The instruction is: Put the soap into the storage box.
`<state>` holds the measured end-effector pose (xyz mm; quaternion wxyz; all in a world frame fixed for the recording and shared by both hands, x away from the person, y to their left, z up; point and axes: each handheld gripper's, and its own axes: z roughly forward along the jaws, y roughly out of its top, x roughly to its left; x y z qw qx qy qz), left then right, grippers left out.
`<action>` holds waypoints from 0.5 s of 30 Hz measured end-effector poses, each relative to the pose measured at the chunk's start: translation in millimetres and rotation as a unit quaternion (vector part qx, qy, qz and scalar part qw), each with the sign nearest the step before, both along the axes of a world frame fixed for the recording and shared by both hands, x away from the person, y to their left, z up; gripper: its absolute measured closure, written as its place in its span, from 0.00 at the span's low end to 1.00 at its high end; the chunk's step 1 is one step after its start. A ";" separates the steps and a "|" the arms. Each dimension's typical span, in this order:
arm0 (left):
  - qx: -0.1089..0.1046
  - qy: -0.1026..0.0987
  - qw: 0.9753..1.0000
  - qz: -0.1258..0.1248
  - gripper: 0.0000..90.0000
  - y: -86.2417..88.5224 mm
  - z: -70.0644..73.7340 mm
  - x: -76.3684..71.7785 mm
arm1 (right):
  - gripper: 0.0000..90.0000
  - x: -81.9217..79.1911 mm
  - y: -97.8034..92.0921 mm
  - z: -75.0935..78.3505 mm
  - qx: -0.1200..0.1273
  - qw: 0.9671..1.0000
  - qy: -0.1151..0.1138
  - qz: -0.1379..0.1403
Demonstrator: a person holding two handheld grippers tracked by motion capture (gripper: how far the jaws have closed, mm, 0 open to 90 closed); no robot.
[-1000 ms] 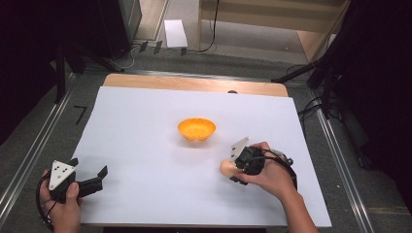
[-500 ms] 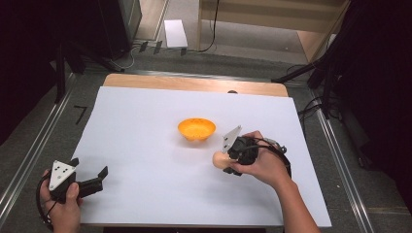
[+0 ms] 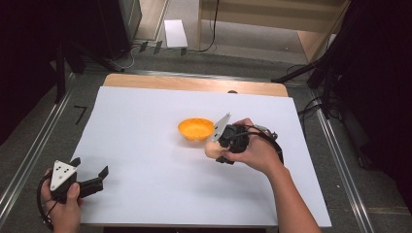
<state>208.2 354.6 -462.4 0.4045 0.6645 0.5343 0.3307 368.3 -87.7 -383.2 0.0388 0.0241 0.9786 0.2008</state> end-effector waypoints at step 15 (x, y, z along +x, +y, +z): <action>-0.006 0.001 1.000 -0.003 0.00 0.7 -0.2 0.6 | 0.37 23.7 28.7 9.3 0.002 1.000 -0.013 0.022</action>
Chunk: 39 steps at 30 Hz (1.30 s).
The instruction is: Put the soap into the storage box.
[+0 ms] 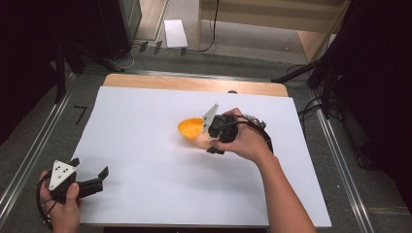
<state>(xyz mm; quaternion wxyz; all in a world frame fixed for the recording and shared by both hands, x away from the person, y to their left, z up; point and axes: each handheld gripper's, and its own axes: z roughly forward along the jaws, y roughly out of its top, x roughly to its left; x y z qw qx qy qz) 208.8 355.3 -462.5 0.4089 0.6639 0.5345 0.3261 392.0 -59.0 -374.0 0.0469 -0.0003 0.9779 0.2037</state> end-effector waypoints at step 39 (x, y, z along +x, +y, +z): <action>0.008 0.022 1.000 -0.020 0.00 -2.0 -0.5 4.4 | 0.37 64.7 44.0 -17.9 -0.033 0.999 0.010 -0.005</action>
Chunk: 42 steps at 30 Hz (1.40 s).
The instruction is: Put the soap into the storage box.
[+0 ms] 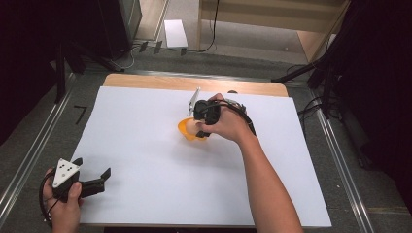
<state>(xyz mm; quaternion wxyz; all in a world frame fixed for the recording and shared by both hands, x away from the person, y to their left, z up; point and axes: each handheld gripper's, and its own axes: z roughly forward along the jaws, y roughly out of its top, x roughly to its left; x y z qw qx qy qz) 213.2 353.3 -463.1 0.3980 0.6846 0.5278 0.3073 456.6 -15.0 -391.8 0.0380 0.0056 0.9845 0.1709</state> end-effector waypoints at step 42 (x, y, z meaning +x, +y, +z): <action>0.005 0.005 1.000 -0.005 0.00 -0.4 -0.1 0.8 | 0.27 0.7 -8.4 -1.4 0.025 0.999 -0.014 -0.020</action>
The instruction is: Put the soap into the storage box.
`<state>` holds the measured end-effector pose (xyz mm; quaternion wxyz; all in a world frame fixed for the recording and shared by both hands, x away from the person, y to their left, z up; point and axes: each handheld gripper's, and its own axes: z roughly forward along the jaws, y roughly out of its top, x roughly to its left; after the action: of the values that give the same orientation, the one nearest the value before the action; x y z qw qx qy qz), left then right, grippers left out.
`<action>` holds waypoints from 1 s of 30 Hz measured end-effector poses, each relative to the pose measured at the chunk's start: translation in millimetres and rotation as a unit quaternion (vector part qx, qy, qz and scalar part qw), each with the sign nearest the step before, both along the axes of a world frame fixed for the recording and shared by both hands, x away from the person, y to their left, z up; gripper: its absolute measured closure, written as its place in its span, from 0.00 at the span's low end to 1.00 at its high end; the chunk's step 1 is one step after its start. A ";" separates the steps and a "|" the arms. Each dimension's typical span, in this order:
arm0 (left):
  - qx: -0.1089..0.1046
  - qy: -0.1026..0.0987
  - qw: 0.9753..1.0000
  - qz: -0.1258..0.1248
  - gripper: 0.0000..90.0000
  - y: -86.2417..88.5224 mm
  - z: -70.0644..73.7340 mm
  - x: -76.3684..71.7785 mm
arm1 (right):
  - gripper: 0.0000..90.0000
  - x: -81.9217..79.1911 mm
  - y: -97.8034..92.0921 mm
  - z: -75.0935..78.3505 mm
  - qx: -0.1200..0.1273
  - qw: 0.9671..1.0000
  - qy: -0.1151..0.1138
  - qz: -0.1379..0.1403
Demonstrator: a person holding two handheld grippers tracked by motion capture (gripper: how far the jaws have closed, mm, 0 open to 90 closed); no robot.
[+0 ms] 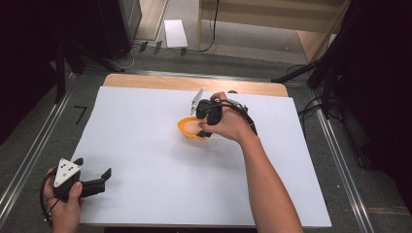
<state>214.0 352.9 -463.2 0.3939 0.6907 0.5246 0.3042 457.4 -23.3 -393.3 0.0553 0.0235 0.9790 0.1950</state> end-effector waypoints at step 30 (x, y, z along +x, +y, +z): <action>0.001 0.001 1.000 0.002 0.00 -0.5 -0.1 0.1 | 0.15 -12.0 -64.1 5.2 0.097 0.992 0.021 -0.078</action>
<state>214.1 352.4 -463.2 0.3918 0.6907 0.5257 0.3050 445.4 -87.5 -388.0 0.0467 0.1091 0.9516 0.2833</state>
